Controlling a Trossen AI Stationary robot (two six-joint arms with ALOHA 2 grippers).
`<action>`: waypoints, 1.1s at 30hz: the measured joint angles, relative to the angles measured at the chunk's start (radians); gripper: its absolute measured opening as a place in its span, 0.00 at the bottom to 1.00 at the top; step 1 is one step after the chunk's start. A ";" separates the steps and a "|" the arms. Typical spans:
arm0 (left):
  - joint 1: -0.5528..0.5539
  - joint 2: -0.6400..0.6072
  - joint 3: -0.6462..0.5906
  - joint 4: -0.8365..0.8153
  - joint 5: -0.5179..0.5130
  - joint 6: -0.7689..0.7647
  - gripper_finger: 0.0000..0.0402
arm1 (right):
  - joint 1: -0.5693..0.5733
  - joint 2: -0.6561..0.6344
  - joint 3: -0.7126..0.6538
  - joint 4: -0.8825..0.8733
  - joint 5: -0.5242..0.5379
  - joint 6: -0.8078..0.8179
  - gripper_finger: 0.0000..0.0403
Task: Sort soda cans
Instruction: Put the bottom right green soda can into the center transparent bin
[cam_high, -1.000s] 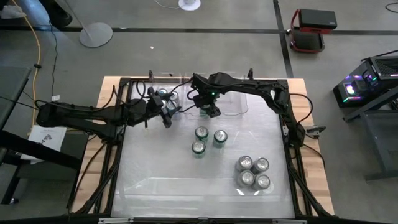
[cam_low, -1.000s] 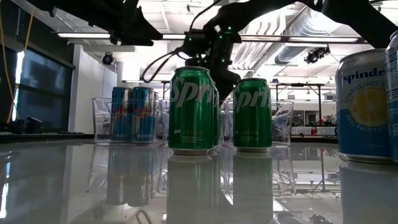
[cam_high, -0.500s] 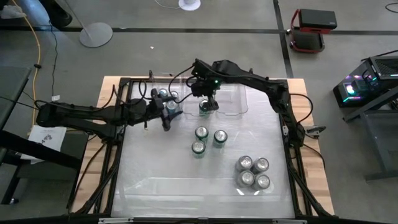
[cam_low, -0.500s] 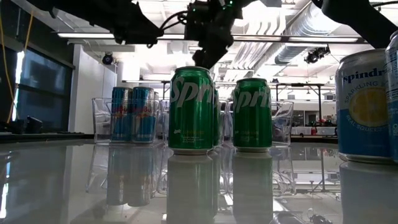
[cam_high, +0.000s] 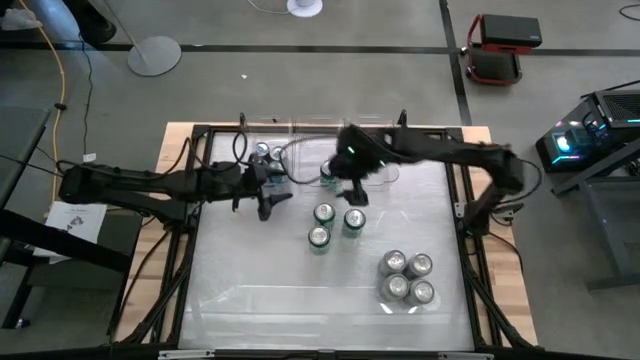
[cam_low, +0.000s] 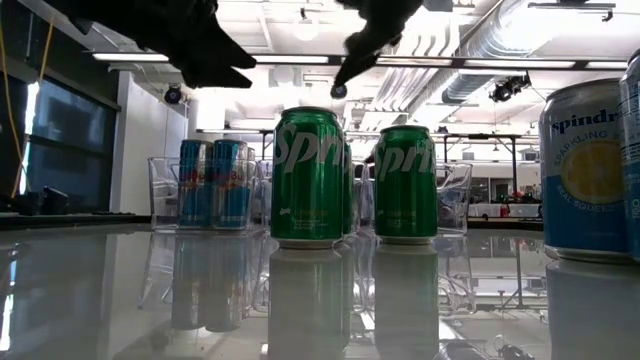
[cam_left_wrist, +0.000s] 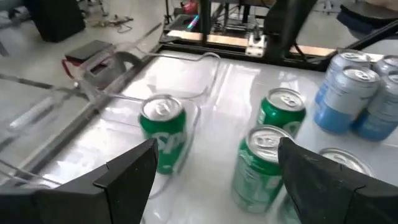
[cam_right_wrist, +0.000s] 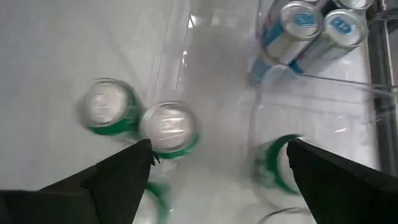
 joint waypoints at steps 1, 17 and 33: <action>-0.007 0.005 0.000 0.008 0.000 -0.006 0.77 | 0.024 -0.043 -0.060 0.041 0.021 0.036 0.90; 0.202 0.392 0.268 0.074 0.297 0.220 0.77 | 0.354 -0.386 -0.551 0.314 0.540 0.546 0.90; 0.395 0.766 0.457 0.115 0.597 0.239 0.77 | 0.361 -0.386 -0.590 0.315 0.609 0.592 0.90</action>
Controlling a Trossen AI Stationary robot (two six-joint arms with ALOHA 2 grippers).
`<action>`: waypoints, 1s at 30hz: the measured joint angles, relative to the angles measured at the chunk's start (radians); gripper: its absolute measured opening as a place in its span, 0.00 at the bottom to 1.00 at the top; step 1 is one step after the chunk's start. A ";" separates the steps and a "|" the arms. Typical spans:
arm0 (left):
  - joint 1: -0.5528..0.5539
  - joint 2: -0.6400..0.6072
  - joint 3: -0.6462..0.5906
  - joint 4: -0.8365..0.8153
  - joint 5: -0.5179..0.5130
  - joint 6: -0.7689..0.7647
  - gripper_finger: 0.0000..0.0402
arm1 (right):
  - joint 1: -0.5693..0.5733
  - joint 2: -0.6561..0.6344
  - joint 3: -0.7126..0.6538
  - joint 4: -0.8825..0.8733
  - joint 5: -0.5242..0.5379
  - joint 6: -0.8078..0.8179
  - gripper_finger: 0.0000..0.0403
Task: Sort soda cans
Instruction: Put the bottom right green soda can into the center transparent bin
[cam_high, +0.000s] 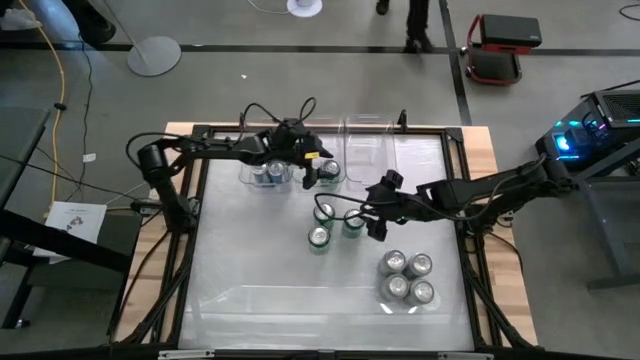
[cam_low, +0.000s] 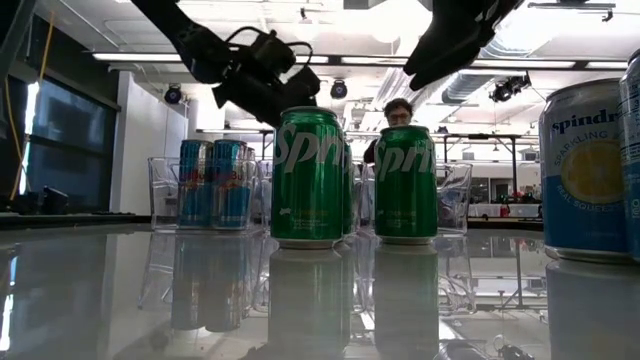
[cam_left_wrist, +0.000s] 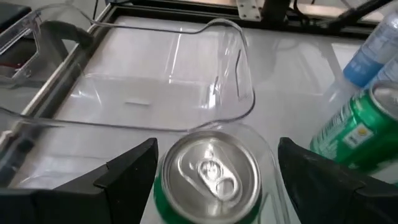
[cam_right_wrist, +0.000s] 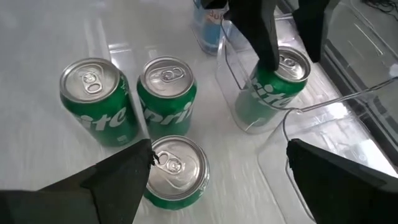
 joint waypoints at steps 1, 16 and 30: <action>0.000 0.008 0.006 0.001 -0.001 -0.008 0.77 | 0.000 0.000 0.000 0.000 -0.001 0.002 0.90; -0.008 0.055 0.008 0.005 -0.015 -0.017 0.73 | 0.000 0.000 0.000 -0.001 -0.003 0.021 0.90; -0.009 0.053 0.010 0.007 0.020 -0.030 0.63 | 0.000 0.000 0.000 -0.001 -0.005 0.013 0.90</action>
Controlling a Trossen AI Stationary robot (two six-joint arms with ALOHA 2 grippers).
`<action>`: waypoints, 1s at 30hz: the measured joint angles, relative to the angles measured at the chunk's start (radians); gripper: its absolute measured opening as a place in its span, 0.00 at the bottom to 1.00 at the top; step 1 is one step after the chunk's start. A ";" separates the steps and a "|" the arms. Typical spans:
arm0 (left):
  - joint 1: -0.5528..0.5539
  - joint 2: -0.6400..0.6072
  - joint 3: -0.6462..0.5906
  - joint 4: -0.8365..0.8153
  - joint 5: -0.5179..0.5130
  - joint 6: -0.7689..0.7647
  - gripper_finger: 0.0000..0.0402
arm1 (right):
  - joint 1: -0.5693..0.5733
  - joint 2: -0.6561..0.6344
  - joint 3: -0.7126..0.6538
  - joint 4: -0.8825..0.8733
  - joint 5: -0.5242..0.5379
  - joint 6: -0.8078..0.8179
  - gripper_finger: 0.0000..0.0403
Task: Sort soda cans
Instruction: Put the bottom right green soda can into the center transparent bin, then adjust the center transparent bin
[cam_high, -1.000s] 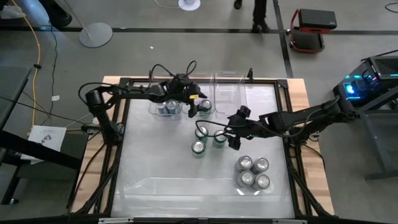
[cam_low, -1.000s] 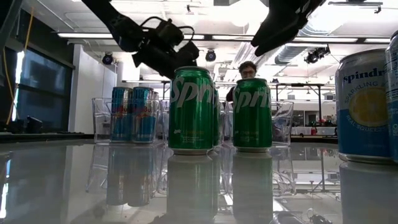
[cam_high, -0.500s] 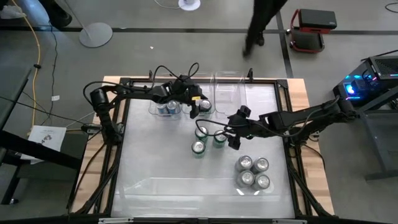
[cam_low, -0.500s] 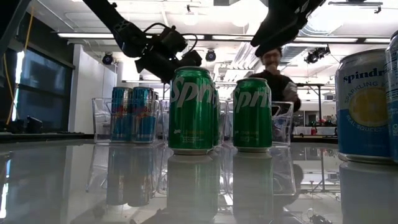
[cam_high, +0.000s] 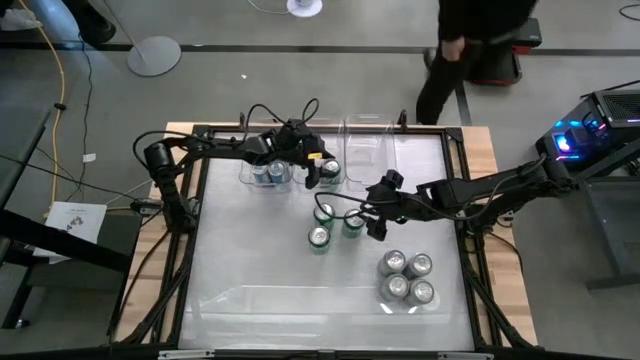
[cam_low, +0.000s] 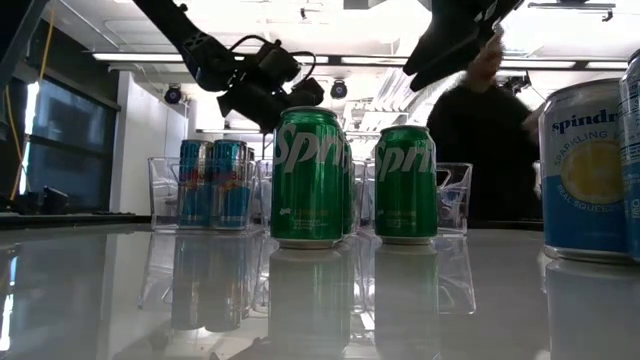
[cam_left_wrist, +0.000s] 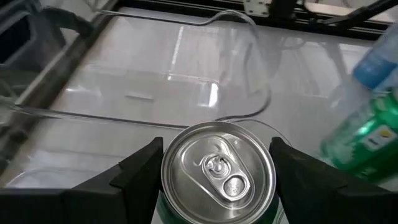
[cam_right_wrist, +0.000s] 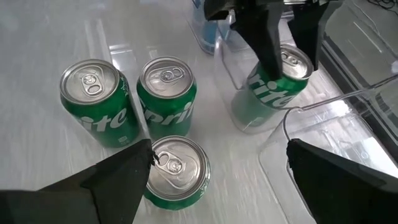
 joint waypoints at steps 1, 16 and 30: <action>-0.001 0.000 0.000 -0.002 0.015 -0.004 0.63 | 0.000 0.000 0.000 0.000 0.000 0.000 0.90; -0.011 0.002 -0.003 0.006 0.094 -0.029 0.68 | 0.000 0.000 0.000 -0.008 -0.002 -0.002 0.90; 0.003 -0.112 -0.005 -0.015 0.153 0.030 0.77 | -0.001 0.000 0.000 -0.008 0.012 0.000 0.90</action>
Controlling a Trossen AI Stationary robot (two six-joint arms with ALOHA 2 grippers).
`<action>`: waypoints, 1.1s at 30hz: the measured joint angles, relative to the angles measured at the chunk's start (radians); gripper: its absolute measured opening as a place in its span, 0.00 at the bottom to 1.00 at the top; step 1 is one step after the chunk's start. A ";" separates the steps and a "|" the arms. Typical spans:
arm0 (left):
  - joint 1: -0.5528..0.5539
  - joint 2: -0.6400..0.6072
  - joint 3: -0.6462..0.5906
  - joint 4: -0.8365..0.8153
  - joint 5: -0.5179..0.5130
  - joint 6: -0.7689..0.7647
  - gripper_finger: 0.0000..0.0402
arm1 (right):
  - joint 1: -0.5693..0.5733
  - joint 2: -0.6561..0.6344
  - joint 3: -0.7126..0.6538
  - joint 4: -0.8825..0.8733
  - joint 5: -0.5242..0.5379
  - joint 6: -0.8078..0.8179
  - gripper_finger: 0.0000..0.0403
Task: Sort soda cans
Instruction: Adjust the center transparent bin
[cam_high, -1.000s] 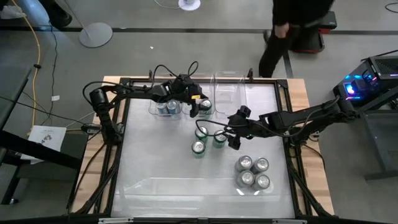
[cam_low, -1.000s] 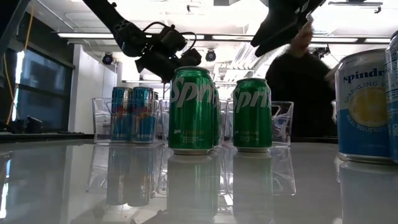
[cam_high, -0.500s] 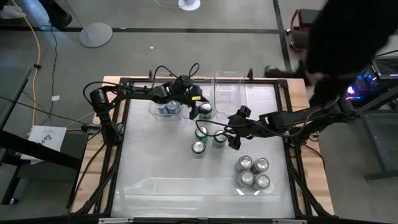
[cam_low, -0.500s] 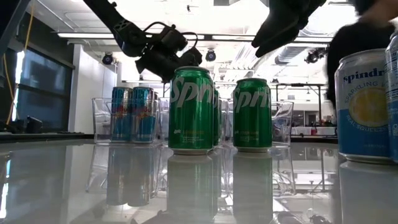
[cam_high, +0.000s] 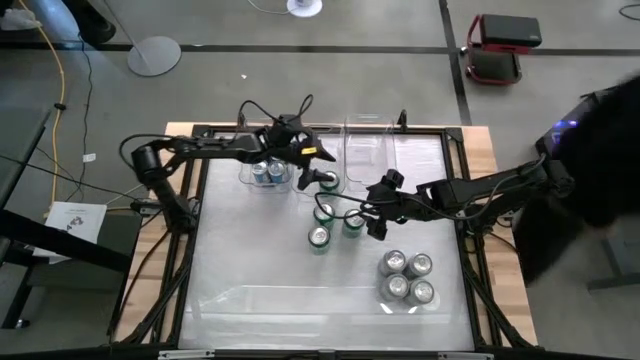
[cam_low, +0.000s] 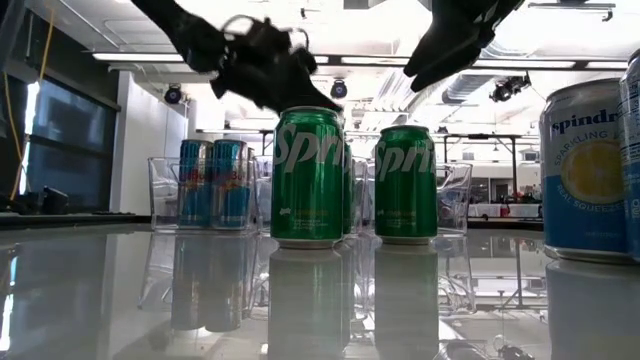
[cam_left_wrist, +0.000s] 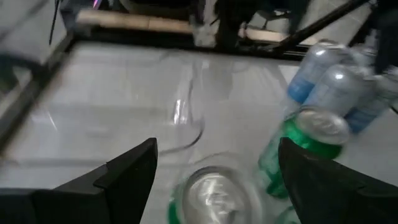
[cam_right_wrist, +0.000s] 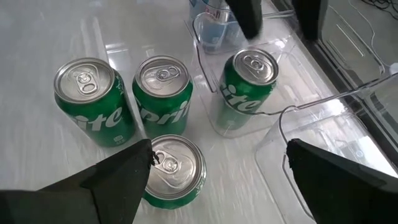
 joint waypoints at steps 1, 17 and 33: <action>-0.006 -0.028 0.000 -0.025 -0.001 0.034 0.77 | 0.000 0.000 0.000 0.000 0.000 0.000 0.90; -0.153 -0.181 -0.107 -0.399 -0.337 0.226 0.74 | 0.000 0.000 0.000 0.003 0.032 -0.009 0.90; -0.118 -0.066 -0.108 -0.344 -0.366 0.207 0.24 | 0.000 0.000 0.000 0.005 0.035 -0.002 0.90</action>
